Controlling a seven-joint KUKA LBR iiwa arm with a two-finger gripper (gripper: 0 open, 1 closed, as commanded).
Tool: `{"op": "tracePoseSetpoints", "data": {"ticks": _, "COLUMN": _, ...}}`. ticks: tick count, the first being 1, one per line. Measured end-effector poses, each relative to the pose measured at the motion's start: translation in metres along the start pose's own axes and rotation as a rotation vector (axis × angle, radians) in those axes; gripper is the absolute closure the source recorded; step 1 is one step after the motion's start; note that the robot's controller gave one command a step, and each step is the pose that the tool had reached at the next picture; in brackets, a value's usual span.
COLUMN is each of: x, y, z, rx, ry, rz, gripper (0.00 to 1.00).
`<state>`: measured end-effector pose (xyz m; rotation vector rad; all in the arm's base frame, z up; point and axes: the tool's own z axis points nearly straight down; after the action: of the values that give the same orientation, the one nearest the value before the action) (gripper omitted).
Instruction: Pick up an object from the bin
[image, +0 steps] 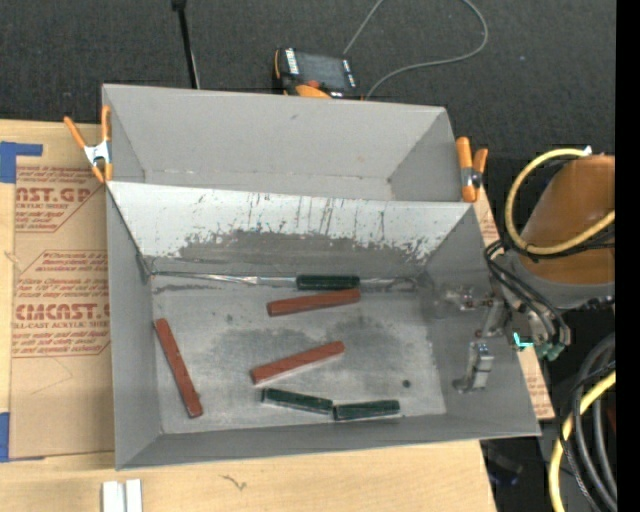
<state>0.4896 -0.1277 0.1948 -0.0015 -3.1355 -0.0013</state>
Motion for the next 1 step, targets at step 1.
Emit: {"op": "tracePoseSetpoints", "data": {"ticks": 1, "x": -0.0457, "y": 0.0601, "z": 0.0617, "rx": -0.003, "ry": -0.004, "rz": 0.164, "gripper": 0.00}}
